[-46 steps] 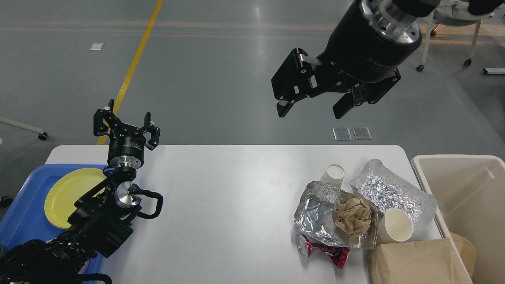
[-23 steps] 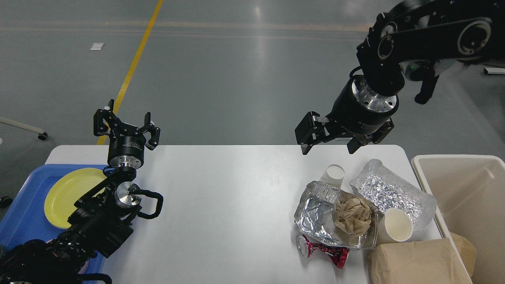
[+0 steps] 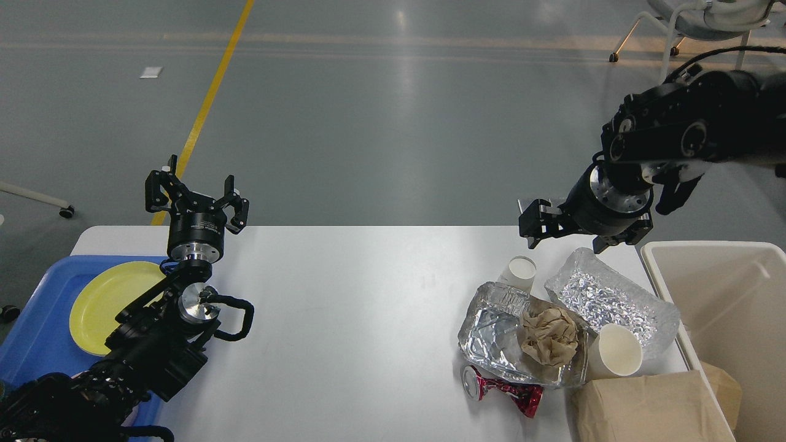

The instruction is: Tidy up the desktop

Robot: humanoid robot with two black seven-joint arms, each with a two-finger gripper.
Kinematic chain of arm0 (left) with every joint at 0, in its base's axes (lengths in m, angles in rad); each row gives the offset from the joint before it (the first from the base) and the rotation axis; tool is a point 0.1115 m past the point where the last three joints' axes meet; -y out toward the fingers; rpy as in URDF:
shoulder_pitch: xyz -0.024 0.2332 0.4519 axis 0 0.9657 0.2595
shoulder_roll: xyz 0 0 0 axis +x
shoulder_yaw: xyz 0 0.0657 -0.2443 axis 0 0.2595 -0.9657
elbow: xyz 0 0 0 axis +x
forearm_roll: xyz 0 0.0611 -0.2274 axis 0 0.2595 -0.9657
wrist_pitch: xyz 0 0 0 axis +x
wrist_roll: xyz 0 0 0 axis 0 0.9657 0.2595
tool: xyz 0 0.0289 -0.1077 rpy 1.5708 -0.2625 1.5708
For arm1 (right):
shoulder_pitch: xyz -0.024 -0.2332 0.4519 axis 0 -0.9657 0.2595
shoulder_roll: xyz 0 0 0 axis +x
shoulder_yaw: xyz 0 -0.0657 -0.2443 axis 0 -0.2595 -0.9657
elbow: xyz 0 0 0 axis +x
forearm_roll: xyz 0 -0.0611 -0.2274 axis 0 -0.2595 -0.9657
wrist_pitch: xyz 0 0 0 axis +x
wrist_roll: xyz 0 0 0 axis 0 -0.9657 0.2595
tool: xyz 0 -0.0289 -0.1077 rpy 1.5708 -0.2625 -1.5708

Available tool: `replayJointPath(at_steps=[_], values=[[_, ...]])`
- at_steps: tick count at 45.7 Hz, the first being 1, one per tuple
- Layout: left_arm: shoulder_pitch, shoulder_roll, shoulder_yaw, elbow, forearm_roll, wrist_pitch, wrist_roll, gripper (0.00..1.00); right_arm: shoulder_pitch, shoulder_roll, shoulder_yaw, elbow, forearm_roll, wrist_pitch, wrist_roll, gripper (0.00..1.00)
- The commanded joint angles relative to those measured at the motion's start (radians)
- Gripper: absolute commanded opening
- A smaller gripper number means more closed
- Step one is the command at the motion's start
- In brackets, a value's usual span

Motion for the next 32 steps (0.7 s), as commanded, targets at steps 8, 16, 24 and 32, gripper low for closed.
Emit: replayJointPath(at_steps=[8,16,24,32], values=[[0.000,0.000,0.000,0.000,0.000,0.000,0.000,1.00,-0.279,0.002,-0.024,-0.196,-0.008,-0.215,-0.002,1.00],[0.000,0.000,0.000,0.000,0.000,0.000,0.000,1.00,-0.376,0.000,-0.069,-0.276,-0.042,-0.218,-0.005,1.00],[0.000,0.000,0.000,0.000,0.000,0.000,0.000,1.00,-0.408,-0.018,-0.050,-0.264,-0.037,-0.181,-0.083,1.00],[0.000,0.000,0.000,0.000,0.000,0.000,0.000,1.00,-0.380,-0.024,-0.035,-0.242,-0.037,-0.025,-0.095,1.00]])
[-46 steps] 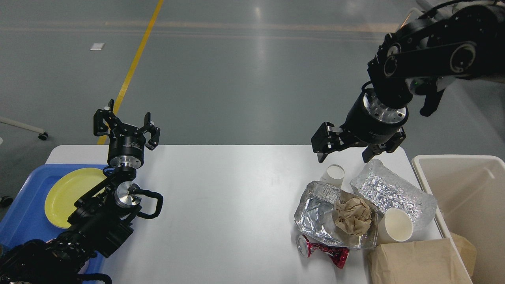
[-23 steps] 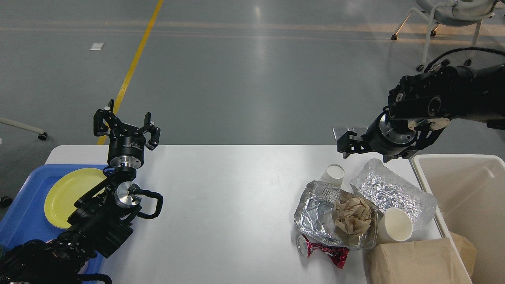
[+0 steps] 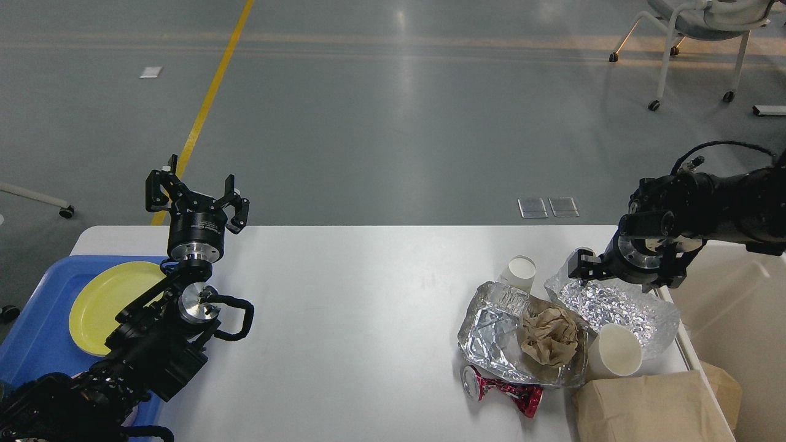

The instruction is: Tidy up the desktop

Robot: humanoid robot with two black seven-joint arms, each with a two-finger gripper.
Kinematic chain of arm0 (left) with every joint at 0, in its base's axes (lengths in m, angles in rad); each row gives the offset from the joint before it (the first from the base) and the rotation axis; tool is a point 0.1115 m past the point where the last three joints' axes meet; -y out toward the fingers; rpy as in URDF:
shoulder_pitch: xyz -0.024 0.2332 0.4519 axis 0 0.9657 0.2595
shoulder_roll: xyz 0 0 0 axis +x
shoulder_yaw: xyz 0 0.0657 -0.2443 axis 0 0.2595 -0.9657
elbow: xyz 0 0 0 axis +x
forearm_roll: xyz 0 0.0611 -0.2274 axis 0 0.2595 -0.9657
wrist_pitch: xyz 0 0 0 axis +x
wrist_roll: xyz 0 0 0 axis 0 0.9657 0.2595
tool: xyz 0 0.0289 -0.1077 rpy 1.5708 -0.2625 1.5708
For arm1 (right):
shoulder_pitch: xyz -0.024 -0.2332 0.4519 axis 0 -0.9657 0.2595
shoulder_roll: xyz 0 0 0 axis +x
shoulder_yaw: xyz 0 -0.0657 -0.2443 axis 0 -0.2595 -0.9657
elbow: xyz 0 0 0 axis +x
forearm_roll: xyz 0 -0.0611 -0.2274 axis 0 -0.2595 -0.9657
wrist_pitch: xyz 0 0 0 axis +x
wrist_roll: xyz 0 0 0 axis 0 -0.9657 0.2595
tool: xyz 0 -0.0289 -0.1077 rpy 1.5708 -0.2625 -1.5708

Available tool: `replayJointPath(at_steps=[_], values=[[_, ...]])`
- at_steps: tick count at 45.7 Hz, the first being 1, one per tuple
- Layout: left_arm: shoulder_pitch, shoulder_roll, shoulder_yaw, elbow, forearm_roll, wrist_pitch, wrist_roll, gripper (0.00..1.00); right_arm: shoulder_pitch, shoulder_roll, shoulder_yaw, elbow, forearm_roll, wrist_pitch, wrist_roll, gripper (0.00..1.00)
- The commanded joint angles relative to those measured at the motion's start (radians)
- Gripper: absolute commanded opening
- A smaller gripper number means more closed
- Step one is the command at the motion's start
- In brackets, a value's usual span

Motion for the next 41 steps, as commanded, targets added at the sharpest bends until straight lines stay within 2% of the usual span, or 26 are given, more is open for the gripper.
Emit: replayJointPath(at_steps=[1,7,16,33,35,39,41], values=[[0.000,0.000,0.000,0.000,0.000,0.000,0.000,1.00,0.024,-0.002,0.015,0.011,0.000,0.120,-0.006,1.00],[0.000,0.000,0.000,0.000,0.000,0.000,0.000,1.00,0.032,-0.002,0.044,0.029,0.011,0.175,-0.006,1.00],[0.000,0.000,0.000,0.000,0.000,0.000,0.000,1.00,0.030,0.001,0.081,0.064,0.039,0.187,-0.006,0.99],[0.000,0.000,0.000,0.000,0.000,0.000,0.000,1.00,-0.063,0.001,0.073,0.055,0.039,0.108,-0.008,0.90],[0.000,0.000,0.000,0.000,0.000,0.000,0.000,1.00,-0.074,0.001,0.075,0.055,0.039,0.095,-0.008,0.86],[0.000,0.000,0.000,0.000,0.000,0.000,0.000,1.00,-0.093,-0.002,0.075,0.054,0.037,0.089,-0.008,0.72],[0.000,0.000,0.000,0.000,0.000,0.000,0.000,1.00,-0.099,-0.002,0.075,0.054,0.036,0.086,-0.008,0.61]])
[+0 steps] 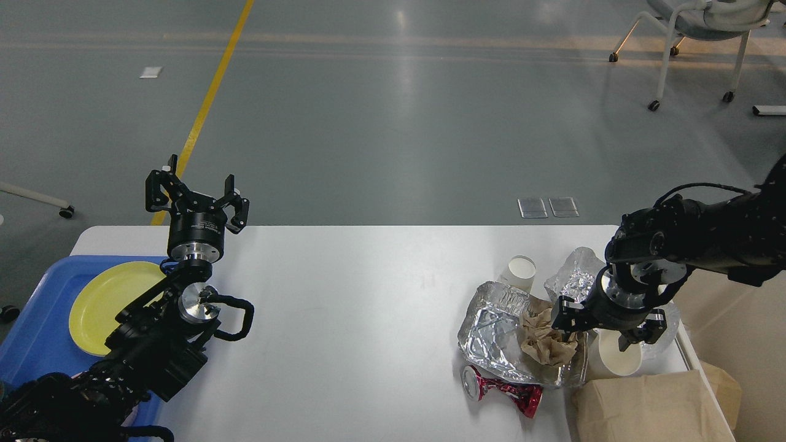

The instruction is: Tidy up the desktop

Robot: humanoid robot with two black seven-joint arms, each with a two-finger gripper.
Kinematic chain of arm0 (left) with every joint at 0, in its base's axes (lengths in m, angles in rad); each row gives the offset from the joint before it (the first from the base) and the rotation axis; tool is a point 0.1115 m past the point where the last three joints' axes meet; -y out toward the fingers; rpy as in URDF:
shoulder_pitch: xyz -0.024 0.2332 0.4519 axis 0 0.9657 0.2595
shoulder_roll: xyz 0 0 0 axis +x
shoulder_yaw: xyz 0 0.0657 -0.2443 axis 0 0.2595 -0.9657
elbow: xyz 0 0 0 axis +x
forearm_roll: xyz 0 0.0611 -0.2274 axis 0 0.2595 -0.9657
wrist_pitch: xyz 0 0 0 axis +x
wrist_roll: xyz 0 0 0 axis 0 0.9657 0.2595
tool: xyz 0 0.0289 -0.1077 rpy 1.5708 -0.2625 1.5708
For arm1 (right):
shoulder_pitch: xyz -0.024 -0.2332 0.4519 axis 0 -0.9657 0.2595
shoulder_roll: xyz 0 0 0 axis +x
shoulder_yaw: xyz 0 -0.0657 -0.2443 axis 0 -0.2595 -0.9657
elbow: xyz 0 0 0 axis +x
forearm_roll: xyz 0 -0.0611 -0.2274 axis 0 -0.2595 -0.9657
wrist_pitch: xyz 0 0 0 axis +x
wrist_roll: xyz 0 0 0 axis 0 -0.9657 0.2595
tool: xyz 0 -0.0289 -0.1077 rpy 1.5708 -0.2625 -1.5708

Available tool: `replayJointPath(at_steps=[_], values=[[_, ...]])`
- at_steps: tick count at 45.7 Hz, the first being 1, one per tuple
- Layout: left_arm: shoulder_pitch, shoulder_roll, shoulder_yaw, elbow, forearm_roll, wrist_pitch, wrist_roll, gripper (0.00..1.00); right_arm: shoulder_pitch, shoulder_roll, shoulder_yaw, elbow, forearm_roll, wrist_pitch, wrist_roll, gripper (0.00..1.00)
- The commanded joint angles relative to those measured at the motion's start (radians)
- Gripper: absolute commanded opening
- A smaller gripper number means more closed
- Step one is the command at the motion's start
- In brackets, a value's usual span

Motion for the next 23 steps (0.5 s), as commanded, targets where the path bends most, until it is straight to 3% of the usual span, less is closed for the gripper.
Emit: replayJointPath(at_steps=[1,9,13,23], values=[[0.000,0.000,0.000,0.000,0.000,0.000,0.000,1.00,-0.024,-0.003,0.000,-0.003,-0.003,-0.011,0.000,0.55],[0.000,0.000,0.000,0.000,0.000,0.000,0.000,1.00,-0.042,-0.015,0.002,-0.003,-0.009,-0.032,0.002,0.24],[0.000,0.000,0.000,0.000,0.000,0.000,0.000,1.00,-0.047,-0.015,0.003,-0.003,-0.009,-0.037,0.003,0.02],[0.000,0.000,0.000,0.000,0.000,0.000,0.000,1.00,-0.056,-0.017,0.002,-0.001,-0.008,-0.097,0.003,0.00]])
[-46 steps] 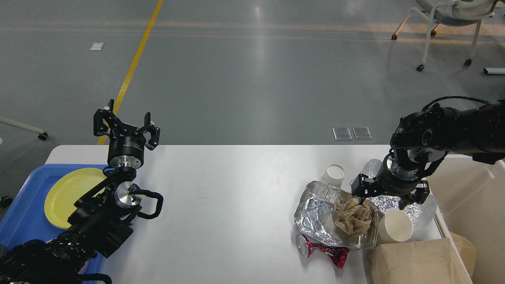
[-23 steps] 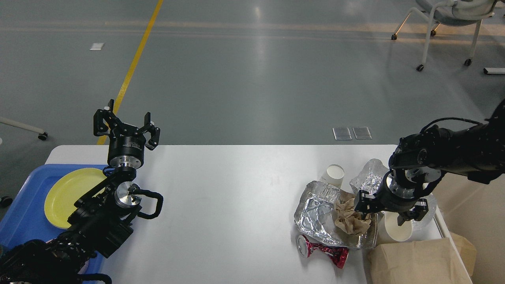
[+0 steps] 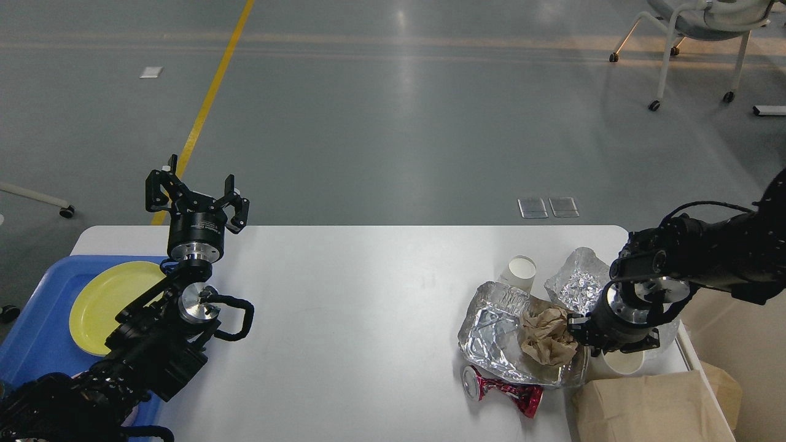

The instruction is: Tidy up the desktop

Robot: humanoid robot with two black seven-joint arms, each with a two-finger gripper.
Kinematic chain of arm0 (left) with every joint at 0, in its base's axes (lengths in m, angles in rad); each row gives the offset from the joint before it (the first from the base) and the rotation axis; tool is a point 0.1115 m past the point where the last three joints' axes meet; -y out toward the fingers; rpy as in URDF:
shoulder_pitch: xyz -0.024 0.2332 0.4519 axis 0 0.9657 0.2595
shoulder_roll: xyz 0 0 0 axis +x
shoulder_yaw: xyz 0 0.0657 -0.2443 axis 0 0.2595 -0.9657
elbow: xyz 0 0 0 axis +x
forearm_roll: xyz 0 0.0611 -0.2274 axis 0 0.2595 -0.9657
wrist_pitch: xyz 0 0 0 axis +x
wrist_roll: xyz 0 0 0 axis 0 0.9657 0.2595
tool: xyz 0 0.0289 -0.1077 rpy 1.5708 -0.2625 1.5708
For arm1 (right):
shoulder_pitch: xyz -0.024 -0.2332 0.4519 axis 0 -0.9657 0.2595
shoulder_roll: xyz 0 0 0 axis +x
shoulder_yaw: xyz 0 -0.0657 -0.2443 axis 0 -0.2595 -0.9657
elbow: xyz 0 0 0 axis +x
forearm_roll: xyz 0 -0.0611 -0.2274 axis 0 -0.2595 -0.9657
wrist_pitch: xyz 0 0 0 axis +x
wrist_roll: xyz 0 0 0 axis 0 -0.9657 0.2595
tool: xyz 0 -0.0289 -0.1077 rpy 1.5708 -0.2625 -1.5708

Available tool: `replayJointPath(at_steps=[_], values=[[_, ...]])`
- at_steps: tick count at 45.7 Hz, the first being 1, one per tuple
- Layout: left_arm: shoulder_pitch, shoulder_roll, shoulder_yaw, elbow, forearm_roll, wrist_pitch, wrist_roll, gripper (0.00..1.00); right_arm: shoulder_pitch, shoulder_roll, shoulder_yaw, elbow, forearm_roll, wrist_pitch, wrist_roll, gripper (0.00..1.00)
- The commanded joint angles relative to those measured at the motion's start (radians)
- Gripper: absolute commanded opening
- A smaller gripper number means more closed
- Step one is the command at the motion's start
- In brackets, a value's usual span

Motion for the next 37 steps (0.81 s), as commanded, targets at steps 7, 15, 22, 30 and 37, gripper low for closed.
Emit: replayJointPath(at_steps=[7,15,22,30,37], values=[[0.000,0.000,0.000,0.000,0.000,0.000,0.000,1.00,0.010,-0.018,-0.006,0.006,0.000,-0.011,0.002,0.00],[0.000,0.000,0.000,0.000,0.000,0.000,0.000,1.00,0.090,-0.057,-0.017,0.015,-0.002,0.034,0.003,0.00],[0.000,0.000,0.000,0.000,0.000,0.000,0.000,1.00,0.217,-0.101,-0.015,0.015,-0.009,0.165,0.005,0.00],[0.000,0.000,0.000,0.000,0.000,0.000,0.000,1.00,0.383,-0.146,-0.009,0.017,-0.017,0.302,0.009,0.00],[0.000,0.000,0.000,0.000,0.000,0.000,0.000,1.00,0.593,-0.187,0.023,0.074,-0.017,0.434,0.014,0.00]])
